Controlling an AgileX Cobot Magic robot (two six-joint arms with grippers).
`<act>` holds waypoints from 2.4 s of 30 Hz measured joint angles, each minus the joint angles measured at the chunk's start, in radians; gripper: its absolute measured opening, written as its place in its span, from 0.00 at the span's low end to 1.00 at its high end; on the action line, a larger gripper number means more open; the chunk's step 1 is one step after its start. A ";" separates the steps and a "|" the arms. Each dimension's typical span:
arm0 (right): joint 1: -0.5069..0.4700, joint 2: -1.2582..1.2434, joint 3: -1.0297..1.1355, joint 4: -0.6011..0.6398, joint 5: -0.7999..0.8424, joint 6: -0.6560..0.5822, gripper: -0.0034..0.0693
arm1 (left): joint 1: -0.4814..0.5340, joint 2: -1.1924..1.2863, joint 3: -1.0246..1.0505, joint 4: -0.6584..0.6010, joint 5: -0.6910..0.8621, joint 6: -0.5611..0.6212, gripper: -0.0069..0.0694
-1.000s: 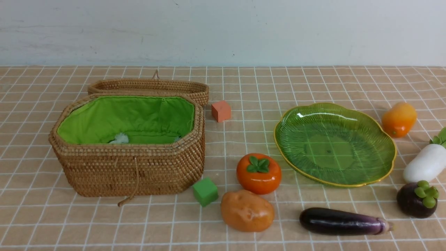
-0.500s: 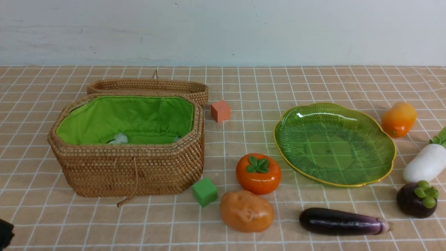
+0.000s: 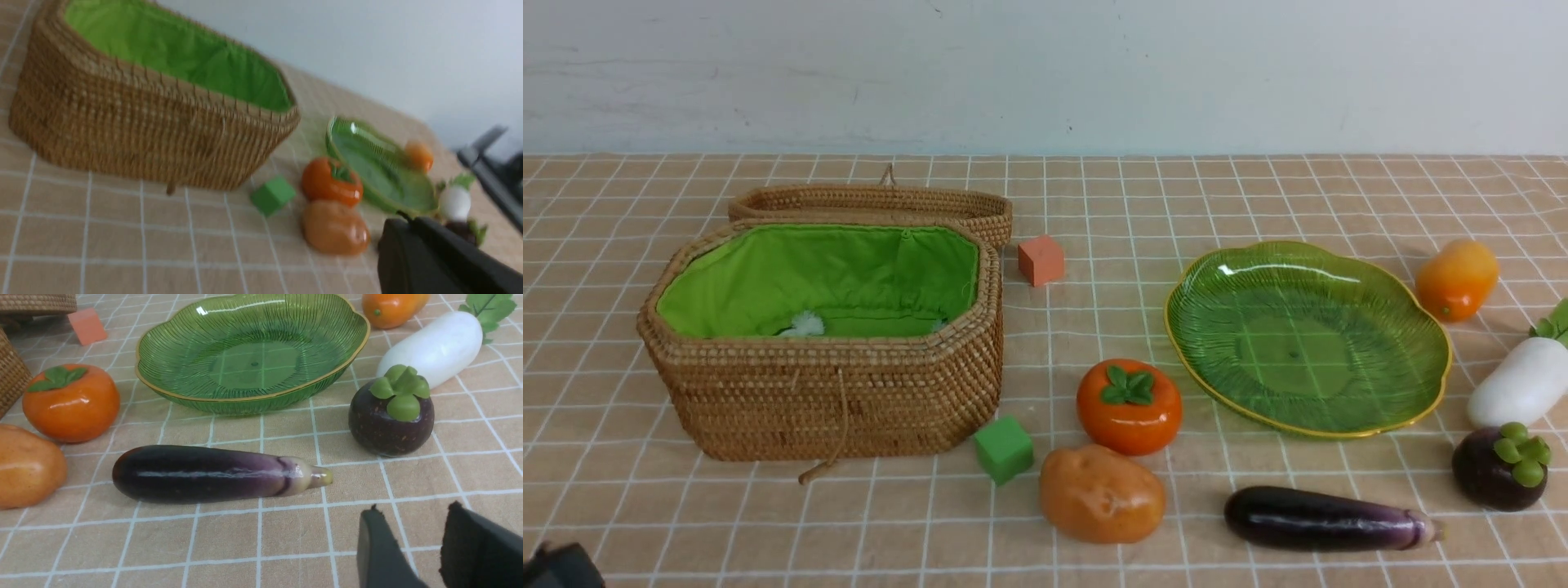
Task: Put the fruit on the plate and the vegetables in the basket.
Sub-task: Grab a potato with your left arm and place it in the basket on the left
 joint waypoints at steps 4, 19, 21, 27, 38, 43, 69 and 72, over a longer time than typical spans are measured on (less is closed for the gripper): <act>0.000 0.000 0.008 0.187 -0.030 0.108 0.38 | 0.000 0.085 -0.071 0.003 0.172 0.032 0.07; 0.029 0.021 -0.142 0.657 0.011 0.138 0.27 | -0.029 0.282 -0.185 0.047 0.413 0.231 0.07; 0.046 0.078 -0.239 0.641 0.163 0.054 0.22 | -0.079 0.346 -0.217 0.047 0.447 0.265 0.07; 0.071 0.339 -0.661 0.476 0.703 -0.149 0.11 | -0.293 0.590 -0.333 0.098 0.496 0.332 0.07; 0.221 0.431 -1.054 0.264 0.879 -0.188 0.10 | -0.613 1.128 -0.668 0.298 0.386 0.580 0.07; 0.245 0.431 -1.057 0.227 0.879 -0.188 0.11 | -0.631 1.355 -0.834 0.277 0.351 0.835 0.10; 0.249 0.430 -1.058 0.182 0.879 -0.214 0.12 | -0.631 1.792 -1.007 0.435 0.043 1.076 0.83; 0.249 0.430 -1.058 0.182 0.879 -0.214 0.12 | -0.631 1.792 -1.008 0.437 0.058 1.064 0.82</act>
